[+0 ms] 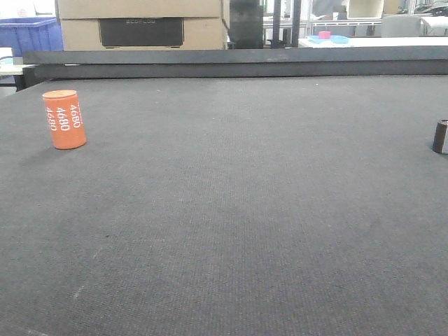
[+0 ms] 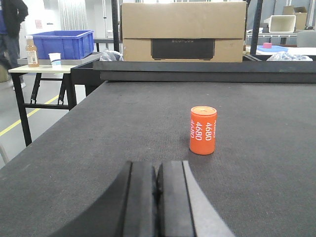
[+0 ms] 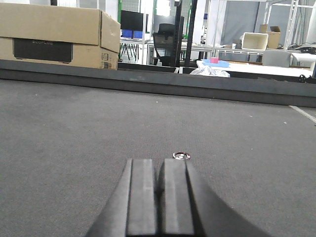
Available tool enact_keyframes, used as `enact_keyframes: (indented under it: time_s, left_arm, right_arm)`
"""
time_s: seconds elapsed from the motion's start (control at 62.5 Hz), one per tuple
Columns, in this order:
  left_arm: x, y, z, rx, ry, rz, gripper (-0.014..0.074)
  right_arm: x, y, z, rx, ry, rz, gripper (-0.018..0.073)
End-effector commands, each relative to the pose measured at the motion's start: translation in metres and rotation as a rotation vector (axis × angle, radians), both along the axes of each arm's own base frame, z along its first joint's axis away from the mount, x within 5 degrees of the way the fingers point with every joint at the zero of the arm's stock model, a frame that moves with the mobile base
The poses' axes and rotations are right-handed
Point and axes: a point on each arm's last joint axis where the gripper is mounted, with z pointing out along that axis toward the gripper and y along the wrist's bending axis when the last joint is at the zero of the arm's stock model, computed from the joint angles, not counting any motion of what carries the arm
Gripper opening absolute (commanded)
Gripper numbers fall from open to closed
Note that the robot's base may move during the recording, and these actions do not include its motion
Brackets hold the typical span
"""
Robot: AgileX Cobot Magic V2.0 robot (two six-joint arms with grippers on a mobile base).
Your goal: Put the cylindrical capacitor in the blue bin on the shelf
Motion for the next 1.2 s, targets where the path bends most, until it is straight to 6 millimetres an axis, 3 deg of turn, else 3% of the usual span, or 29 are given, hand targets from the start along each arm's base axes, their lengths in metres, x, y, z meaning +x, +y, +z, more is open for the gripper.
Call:
enact_keyframes:
  time_s: [0.0,0.384,0.432,0.8,0.896,1.072,1.184]
  left_arm:
    - [-0.001,0.000,0.002,-0.013,-0.019,0.002,-0.0111]
    - [-0.001,0.000,0.002,-0.002,-0.019,0.003,-0.0111]
    - [-0.001,0.000,0.002,-0.002,-0.019,0.003,-0.0111]
    - [-0.001,0.000,0.007,0.065,-0.075,0.009,-0.0111]
    - [-0.006,0.001,0.028,0.065,-0.062,0.014,-0.0111]
    - [-0.014,0.003,0.073,0.069,0.045,0.024,-0.0111]
    - [-0.002,0.002,0.099,0.072,0.105,0.024,-0.0111]
  right_arm:
    - [0.000,0.000,0.001,0.001,-0.018,-0.002,-0.0166]
    - [0.000,0.000,0.001,0.001,-0.018,-0.002,-0.0166]
    - [0.000,0.000,0.001,-0.059,-0.023,-0.007,-0.0166]
    - [-0.003,0.001,0.016,-0.106,-0.186,-0.004,-0.0166]
    - [-0.004,0.000,0.025,-0.107,-0.147,-0.012,-0.0166]
    - [-0.017,-0.003,0.069,-0.107,-0.091,-0.033,-0.0166]
    - [-0.011,-0.003,0.097,-0.108,-0.039,-0.036,-0.0166]
